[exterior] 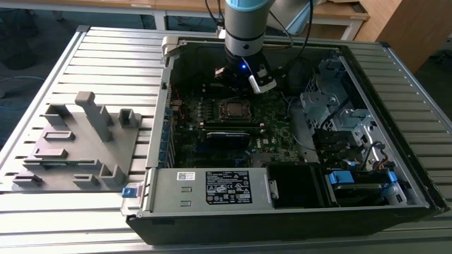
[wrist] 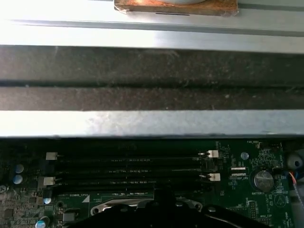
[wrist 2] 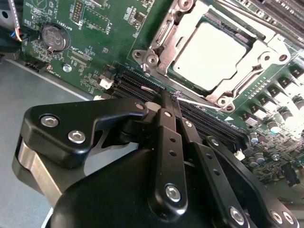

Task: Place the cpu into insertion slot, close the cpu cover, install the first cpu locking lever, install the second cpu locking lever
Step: 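Install the first cpu locking lever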

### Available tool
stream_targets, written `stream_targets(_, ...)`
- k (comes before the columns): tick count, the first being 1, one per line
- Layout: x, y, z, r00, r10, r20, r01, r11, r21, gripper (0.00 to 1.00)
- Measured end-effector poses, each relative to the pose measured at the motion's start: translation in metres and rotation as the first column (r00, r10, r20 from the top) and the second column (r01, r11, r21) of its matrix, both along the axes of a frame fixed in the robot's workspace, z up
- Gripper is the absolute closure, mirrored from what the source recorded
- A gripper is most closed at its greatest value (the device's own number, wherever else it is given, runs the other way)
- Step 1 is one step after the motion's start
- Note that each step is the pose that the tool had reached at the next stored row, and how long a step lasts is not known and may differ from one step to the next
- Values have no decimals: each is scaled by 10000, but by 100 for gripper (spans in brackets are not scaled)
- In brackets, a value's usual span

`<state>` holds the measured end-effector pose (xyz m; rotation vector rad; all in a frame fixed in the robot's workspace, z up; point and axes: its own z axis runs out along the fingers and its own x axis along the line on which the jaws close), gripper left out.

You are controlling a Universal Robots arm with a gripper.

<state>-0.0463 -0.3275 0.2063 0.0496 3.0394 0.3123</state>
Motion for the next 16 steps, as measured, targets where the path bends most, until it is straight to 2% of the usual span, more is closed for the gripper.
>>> stream_targets(8, -24, 4, -18, 9983, -588, 2, 588, 9983, 1, 90)
stream_targets(16, -36, 17, -18, 9982, -602, 2, 602, 9982, 3, 90)
